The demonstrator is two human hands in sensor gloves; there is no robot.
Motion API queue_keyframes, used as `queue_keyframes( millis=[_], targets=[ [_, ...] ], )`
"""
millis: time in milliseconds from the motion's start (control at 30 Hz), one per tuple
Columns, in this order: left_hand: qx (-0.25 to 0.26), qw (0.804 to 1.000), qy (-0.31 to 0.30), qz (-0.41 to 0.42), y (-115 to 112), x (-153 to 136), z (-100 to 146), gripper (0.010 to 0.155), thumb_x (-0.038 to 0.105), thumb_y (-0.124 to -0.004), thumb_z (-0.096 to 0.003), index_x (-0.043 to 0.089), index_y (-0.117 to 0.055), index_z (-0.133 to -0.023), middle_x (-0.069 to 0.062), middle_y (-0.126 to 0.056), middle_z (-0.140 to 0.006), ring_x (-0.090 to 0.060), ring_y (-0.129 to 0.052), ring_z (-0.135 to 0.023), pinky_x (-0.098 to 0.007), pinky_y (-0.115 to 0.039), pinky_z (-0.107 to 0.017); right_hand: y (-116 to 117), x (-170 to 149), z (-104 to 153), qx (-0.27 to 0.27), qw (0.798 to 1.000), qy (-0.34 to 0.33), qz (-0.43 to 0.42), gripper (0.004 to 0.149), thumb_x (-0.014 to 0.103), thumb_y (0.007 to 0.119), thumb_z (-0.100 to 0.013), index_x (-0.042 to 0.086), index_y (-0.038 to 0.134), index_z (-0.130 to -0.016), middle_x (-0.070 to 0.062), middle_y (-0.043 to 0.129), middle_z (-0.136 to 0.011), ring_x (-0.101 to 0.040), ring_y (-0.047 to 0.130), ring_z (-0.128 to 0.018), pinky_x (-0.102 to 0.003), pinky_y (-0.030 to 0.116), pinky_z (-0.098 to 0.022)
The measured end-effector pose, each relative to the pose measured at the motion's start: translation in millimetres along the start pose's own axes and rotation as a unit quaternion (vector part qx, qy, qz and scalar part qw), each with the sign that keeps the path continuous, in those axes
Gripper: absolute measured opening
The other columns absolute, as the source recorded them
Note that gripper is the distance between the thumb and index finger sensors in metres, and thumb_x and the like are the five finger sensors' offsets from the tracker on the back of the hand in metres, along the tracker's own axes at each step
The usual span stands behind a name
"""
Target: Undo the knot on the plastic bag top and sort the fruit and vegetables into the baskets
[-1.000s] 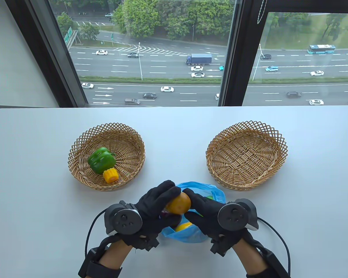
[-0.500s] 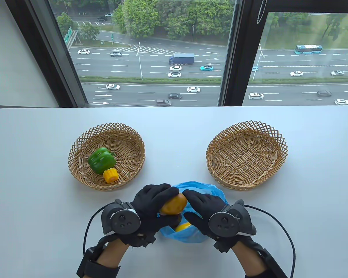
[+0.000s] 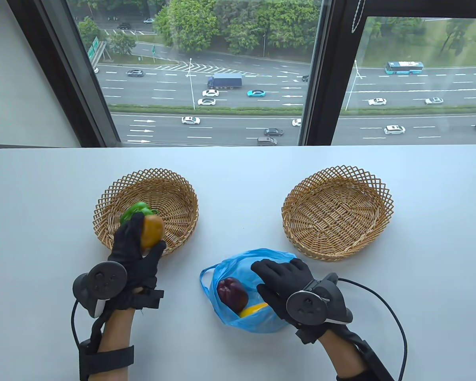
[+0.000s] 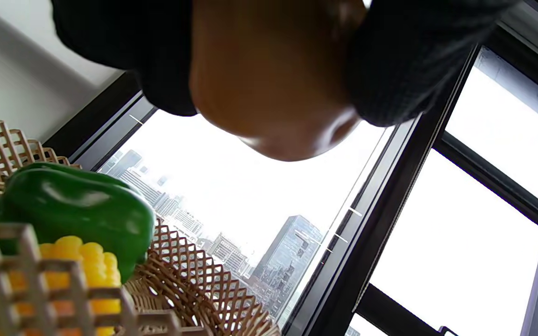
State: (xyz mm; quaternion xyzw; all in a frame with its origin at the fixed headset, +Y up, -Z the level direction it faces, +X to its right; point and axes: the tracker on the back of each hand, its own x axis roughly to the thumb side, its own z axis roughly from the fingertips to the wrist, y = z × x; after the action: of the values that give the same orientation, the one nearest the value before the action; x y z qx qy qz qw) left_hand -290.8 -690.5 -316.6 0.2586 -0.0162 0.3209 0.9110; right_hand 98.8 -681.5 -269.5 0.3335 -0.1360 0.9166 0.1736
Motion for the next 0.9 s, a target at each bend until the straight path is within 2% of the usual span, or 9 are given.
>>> queue_keyframes(
  millis=[167,400,667,900],
  targets=[
    [-0.033,0.999,0.031,-0.015,-9.1,-15.0,-2.3,0.081,0.047,-0.086,-0.0447,0.033,-0.047,-0.114,-0.018,-0.059,-0.112,-0.046,-0.08,-0.089,-0.065,-0.066,-0.065,0.2,-1.1,0.1,0.002,1.0,0.003,0.0,0.057,0.04,0.074,-0.058,0.012,0.068,-0.107,-0.018,0.08,-0.101,-0.042,0.093,-0.079,-0.075,0.065,-0.059],
    [-0.089,0.995,0.02,-0.046,-30.0,-17.3,-5.2,0.078,0.043,-0.086,-0.0447,0.034,-0.05,-0.114,-0.017,-0.059,-0.114,-0.047,-0.079,-0.092,-0.063,-0.067,-0.066,0.7,-5.2,0.2,0.005,1.0,0.01,0.0,0.058,0.041,0.074,-0.058,0.011,0.068,-0.107,-0.018,0.079,-0.102,-0.042,0.093,-0.08,-0.075,0.065,-0.059],
    [-0.1,0.989,-0.021,-0.111,-50.9,-10.3,-10.3,0.074,0.041,-0.086,-0.0449,0.038,-0.055,-0.112,-0.014,-0.063,-0.116,-0.046,-0.076,-0.096,-0.063,-0.066,-0.067,1.4,-3.6,-0.8,0.011,1.0,0.011,0.0,0.059,0.043,0.075,-0.058,0.011,0.068,-0.107,-0.018,0.079,-0.102,-0.042,0.093,-0.08,-0.074,0.065,-0.059],
    [-0.103,0.987,-0.041,-0.12,-59.2,-4.7,-10.2,0.069,0.037,-0.085,-0.0461,0.04,-0.06,-0.11,-0.011,-0.062,-0.117,-0.047,-0.073,-0.099,-0.058,-0.069,-0.068,2.4,-3.8,-1.4,0.014,1.0,0.012,0.0,0.059,0.043,0.075,-0.058,0.011,0.068,-0.107,-0.018,0.079,-0.102,-0.042,0.093,-0.08,-0.074,0.066,-0.059]
  ],
)
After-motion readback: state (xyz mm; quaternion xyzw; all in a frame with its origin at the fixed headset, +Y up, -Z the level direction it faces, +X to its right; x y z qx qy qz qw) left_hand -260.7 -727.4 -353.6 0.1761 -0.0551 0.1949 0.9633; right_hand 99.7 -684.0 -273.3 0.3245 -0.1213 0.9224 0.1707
